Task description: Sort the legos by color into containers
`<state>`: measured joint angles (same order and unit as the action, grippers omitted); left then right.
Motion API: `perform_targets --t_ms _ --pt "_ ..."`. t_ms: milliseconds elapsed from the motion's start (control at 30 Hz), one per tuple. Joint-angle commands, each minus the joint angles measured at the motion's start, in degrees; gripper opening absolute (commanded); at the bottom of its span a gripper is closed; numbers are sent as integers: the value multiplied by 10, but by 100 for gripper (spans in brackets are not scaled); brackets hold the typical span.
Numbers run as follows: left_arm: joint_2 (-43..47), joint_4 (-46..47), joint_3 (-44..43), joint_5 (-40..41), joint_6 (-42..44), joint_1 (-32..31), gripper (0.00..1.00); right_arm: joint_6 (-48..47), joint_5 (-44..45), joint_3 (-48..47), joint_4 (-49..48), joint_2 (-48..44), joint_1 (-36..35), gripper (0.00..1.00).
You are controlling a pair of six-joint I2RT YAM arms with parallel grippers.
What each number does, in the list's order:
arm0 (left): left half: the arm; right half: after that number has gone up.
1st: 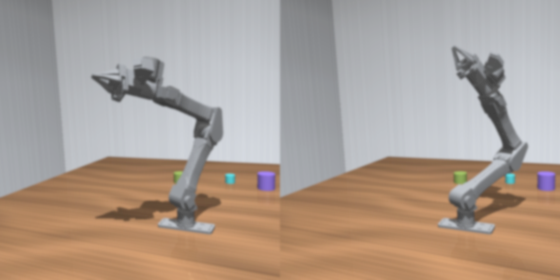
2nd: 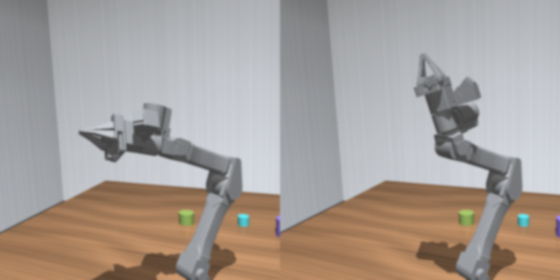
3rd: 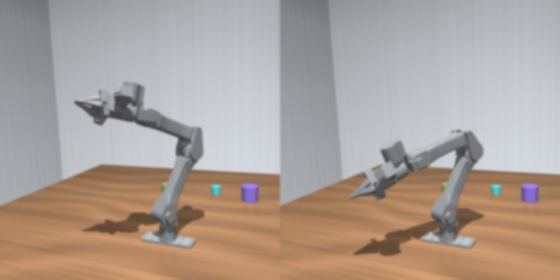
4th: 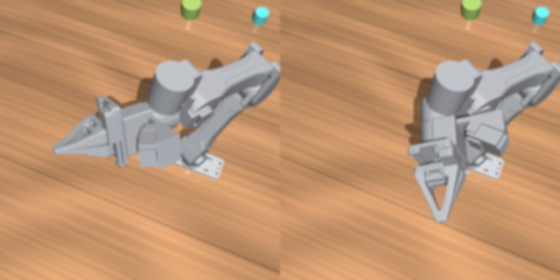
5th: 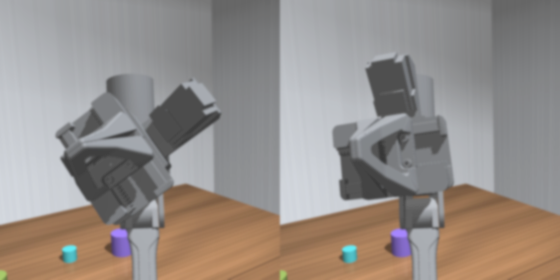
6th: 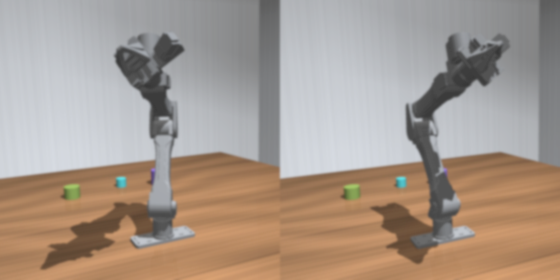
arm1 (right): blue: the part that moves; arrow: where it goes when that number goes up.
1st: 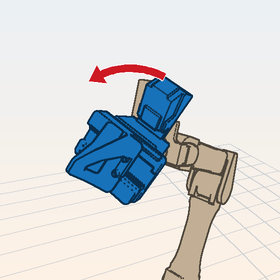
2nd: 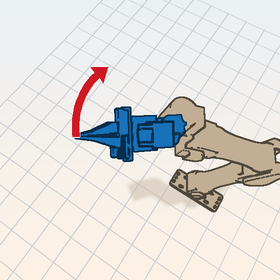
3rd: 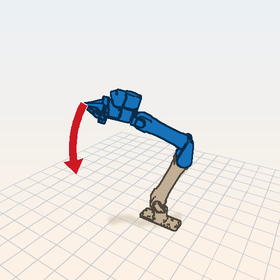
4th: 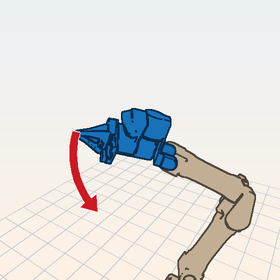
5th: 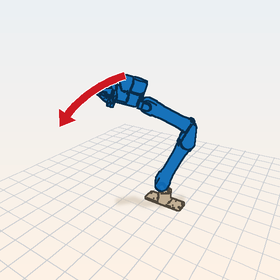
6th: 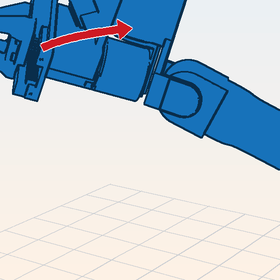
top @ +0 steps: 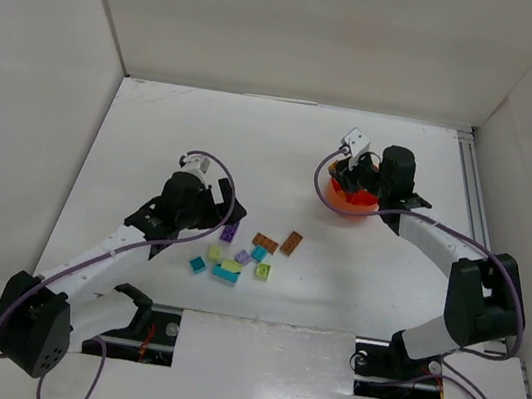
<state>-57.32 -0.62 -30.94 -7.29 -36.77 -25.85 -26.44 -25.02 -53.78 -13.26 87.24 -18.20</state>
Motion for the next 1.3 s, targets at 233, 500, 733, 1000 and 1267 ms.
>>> perform_targets --t_ms 233,500,733,1000,1267 --pt "-23 33 -32 -4 15 -3 100 -12 -24 26 -44 9 19 26" --pt "-23 33 -37 -4 15 -3 100 -18 -24 26 -44 14 19 36" --pt "-28 33 -37 -4 15 -3 100 -18 -31 26 -44 20 25 52" --pt "-33 33 -42 -9 15 -3 100 -24 -44 26 -39 -2 25 60" --pt "-33 26 -53 -19 37 -21 100 -2 13 16 21 -86 4 75"
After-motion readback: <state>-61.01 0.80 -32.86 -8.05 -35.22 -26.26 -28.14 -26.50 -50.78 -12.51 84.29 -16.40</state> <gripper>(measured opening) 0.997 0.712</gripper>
